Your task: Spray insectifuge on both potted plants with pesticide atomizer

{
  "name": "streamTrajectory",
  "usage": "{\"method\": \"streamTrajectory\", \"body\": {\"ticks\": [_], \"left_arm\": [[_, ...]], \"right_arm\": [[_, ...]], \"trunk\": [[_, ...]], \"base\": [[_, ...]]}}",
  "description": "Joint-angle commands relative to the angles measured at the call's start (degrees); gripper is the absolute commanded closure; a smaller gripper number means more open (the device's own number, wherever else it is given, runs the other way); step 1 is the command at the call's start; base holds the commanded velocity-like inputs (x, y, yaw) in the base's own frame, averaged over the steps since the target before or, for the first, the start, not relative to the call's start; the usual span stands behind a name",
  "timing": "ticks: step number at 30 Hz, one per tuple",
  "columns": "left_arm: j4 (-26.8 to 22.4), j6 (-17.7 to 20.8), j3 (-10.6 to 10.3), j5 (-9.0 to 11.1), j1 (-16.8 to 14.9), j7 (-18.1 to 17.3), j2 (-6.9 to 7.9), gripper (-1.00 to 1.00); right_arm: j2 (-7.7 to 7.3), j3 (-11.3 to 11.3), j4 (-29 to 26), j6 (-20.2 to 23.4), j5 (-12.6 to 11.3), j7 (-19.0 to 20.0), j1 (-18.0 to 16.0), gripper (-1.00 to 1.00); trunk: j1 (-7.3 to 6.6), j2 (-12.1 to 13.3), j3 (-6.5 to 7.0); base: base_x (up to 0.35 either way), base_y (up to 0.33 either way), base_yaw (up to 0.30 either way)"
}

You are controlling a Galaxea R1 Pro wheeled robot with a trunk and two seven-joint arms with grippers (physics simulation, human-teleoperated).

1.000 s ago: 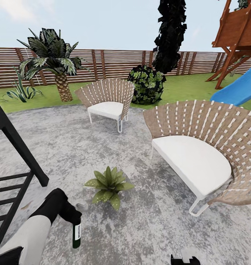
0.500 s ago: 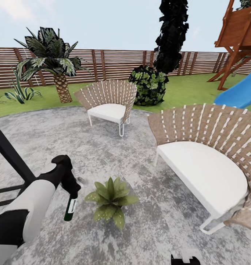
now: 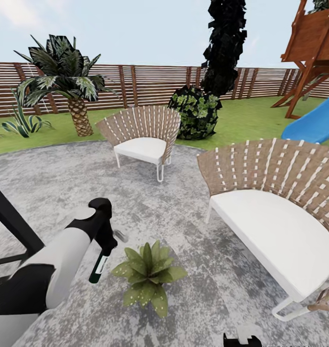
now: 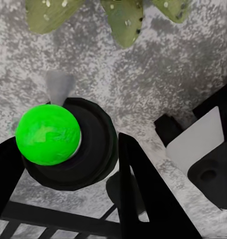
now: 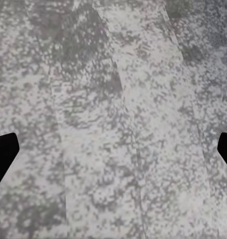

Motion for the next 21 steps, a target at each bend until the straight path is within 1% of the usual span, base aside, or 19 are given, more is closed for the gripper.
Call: {"method": "streamTrajectory", "body": {"ticks": [1,6,11,17,19,21], "left_arm": [[0.35,0.61,-0.14,-0.48,-0.02,-0.55,-0.11,1.0],[1.26,0.48,-0.15,-0.48,-0.02,-0.55,-0.3,1.0],[1.4,-3.97,-0.36,-0.27,-0.62,-0.55,-0.45,1.0],[1.55,-4.89,-0.38,-0.31,-0.98,-0.55,-0.62,1.0],[1.89,-5.06,-0.48,-0.36,-0.99,-0.55,-0.97,1.0],[4.67,-5.74,-1.27,-0.47,-1.02,-0.55,-1.77,1.0]], "right_arm": [[0.04,0.03,0.06,-0.05,0.49,-0.39,-0.04,-1.0],[0.1,-0.02,0.06,0.04,0.39,-0.38,-0.04,-1.0],[0.19,-0.03,0.06,0.04,0.31,-0.45,-0.04,-1.0],[0.2,-0.03,0.01,-0.03,0.33,-0.46,-0.04,-1.0],[0.2,-0.03,0.0,-0.03,0.36,-0.46,-0.04,-1.0],[0.17,-0.03,-0.02,-0.03,0.37,-0.48,-0.04,-1.0]], "trunk": [[-0.01,-0.02,0.0],[-0.01,-0.02,0.18],[-0.01,-0.02,0.2],[-0.01,-0.02,0.2],[-0.01,-0.02,0.2],[-0.01,-0.02,0.2]], "base": [[0.008,0.001,-0.205],[0.002,0.0,-0.256],[0.0,0.0,-0.264],[0.0,0.0,-0.214],[0.0,0.0,-0.142],[0.0,0.0,-0.088]]}}
